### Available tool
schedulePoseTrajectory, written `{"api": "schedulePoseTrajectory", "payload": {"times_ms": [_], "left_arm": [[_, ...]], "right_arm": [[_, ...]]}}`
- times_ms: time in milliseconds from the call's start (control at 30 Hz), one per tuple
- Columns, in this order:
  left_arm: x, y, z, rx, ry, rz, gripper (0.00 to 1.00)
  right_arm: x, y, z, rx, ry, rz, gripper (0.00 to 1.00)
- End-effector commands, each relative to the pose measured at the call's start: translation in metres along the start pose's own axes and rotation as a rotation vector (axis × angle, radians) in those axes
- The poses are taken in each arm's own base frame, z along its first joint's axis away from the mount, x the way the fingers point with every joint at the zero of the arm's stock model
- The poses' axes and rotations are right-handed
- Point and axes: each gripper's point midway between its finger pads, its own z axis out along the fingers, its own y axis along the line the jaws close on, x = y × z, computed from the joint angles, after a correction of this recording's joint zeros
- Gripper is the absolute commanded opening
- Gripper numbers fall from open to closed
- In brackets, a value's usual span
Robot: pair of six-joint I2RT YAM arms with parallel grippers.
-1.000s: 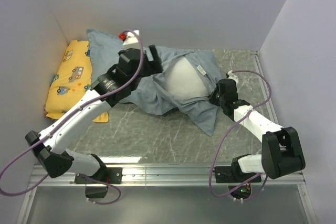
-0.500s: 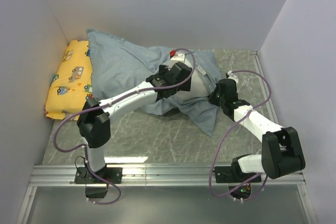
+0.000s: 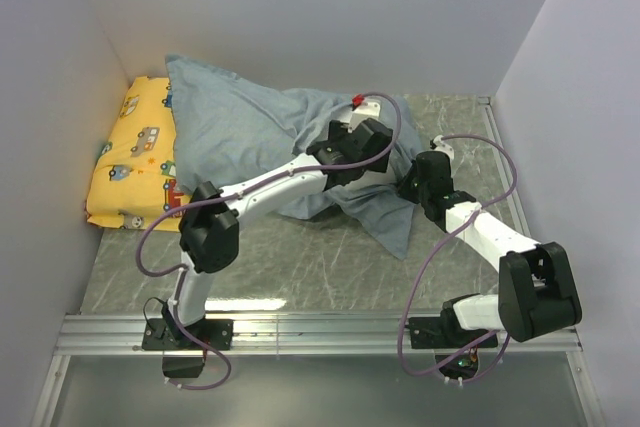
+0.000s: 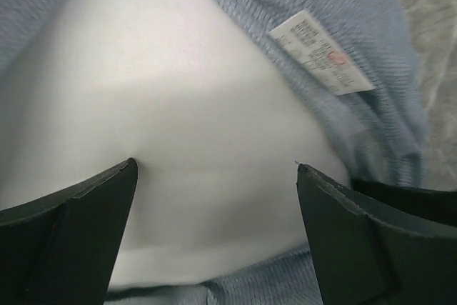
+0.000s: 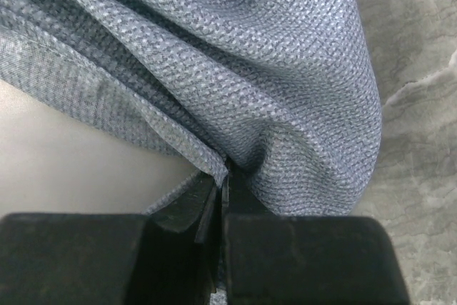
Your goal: Remove the pillowcase from the pillow
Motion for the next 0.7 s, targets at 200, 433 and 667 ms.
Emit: {"api": "schedulePoseTrajectory", "payload": {"times_ms": [200,433,667], "left_arm": [[0.056,0.016,0.062,-0.112,0.121,0.052,0.86],[0.012,0.04,0.067,-0.092,0.094,-0.016,0.0],[-0.079,0.078,0.043,-0.017,-0.013,-0.191,0.0]], "right_arm": [[-0.003,0.008,-0.009,-0.055,-0.012,0.006,0.11],[0.004,0.007,-0.008,-0.063,0.014,-0.004,0.19],[0.01,-0.004,-0.007,-0.023,0.018,-0.005,0.07]]}}
